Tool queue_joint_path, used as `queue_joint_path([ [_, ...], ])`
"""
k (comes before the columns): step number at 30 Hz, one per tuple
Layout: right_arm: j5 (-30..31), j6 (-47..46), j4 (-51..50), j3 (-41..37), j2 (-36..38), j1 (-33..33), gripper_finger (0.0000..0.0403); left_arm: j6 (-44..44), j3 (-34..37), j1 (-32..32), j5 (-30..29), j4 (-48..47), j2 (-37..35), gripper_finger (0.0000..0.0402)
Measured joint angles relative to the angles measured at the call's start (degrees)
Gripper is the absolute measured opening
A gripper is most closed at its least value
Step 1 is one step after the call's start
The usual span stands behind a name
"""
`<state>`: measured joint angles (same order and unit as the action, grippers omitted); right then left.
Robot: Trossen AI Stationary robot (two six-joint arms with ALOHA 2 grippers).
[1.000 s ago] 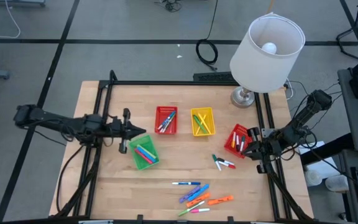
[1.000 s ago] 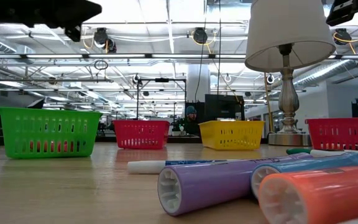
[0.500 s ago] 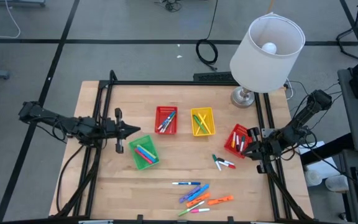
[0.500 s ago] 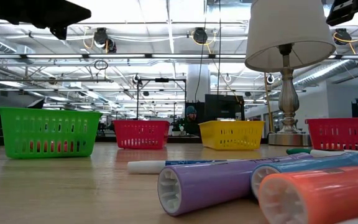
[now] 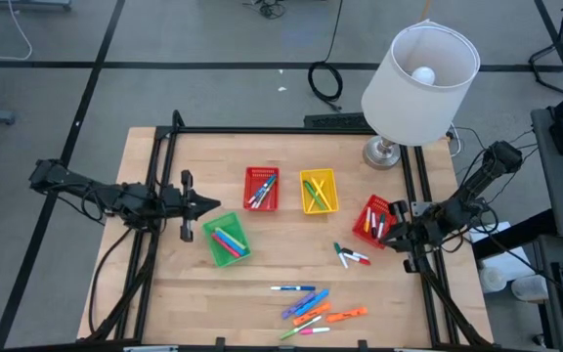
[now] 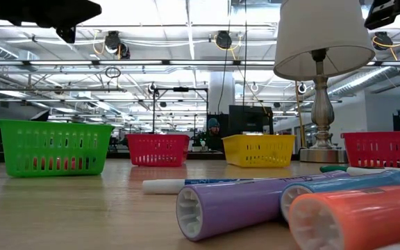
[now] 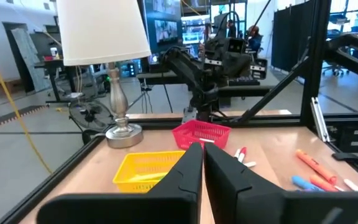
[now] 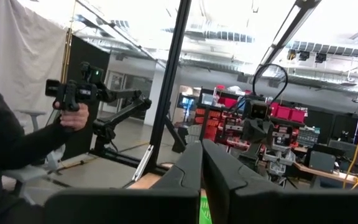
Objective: Pick & Place Markers
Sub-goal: Put the blue marker into the left red bin
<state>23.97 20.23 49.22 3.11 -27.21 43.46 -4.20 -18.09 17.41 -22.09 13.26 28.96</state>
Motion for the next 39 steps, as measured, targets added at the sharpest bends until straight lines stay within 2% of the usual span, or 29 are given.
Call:
queue_joint_path([
  [4, 0.0, 0.0, -0.4, 0.0, -0.3, 0.0, 0.0, -1.8, 0.0, 0.0, 2.6, -0.1, 1.1, 0.0006],
  [8, 0.1, 0.1, -0.4, 0.0, -0.3, 0.0, 0.0, -1.0, 0.0, 0.1, 5.2, 2.6, 3.4, 0.0007],
  [15, 0.1, 1.4, -0.7, 0.0, -0.4, 0.0, 0.0, -1.4, 0.0, 0.0, 5.3, 7.1, 5.2, 0.0024],
  [39, 0.2, 2.0, -1.5, 0.0, -0.3, 0.0, 0.0, -0.5, 0.0, 0.0, 6.2, 5.1, 5.2, 0.0026],
])
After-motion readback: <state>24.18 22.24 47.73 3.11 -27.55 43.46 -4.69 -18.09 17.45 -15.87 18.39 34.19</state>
